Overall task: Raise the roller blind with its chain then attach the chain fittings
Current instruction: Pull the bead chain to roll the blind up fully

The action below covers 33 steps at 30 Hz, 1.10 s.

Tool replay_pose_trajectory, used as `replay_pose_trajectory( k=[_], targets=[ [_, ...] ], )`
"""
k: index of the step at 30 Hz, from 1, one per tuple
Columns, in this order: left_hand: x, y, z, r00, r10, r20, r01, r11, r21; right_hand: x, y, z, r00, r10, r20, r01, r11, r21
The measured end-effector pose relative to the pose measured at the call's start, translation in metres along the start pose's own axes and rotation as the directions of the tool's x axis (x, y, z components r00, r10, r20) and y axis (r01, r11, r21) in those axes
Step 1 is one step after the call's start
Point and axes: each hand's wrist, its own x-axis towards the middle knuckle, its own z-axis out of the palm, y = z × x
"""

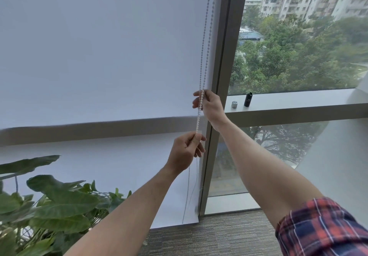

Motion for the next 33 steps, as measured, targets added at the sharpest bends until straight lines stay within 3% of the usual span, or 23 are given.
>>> replay_pose_trajectory(
  k=[5,13,17,22,27,33],
  targets=[
    [0.012,-0.004,-0.008,0.981,-0.021,-0.193,0.039,0.995,0.094,-0.024,0.004,-0.005,0.997,-0.039,-0.063,0.041,0.998,0.036],
    [0.043,0.007,0.008,0.911,0.007,-0.412,0.109,0.96,0.257,-0.067,0.019,-0.011,0.99,-0.083,-0.117,0.074,0.994,-0.081],
    [0.042,0.015,0.024,0.861,-0.032,-0.507,0.143,0.973,0.181,-0.082,0.022,-0.013,0.982,-0.105,-0.155,0.092,0.992,-0.087],
    [0.039,0.02,0.035,0.876,-0.031,-0.481,0.098,0.989,0.114,-0.096,0.026,-0.018,0.971,-0.113,-0.211,0.101,0.993,-0.066],
    [0.036,0.025,0.047,0.955,0.042,-0.293,-0.045,0.999,-0.005,-0.107,0.026,-0.01,0.973,-0.086,-0.215,0.083,0.996,-0.026],
    [0.029,0.027,0.054,0.979,0.088,-0.185,-0.103,0.992,-0.074,-0.121,0.047,-0.007,0.973,-0.062,-0.224,0.049,0.997,-0.064]
  ],
)
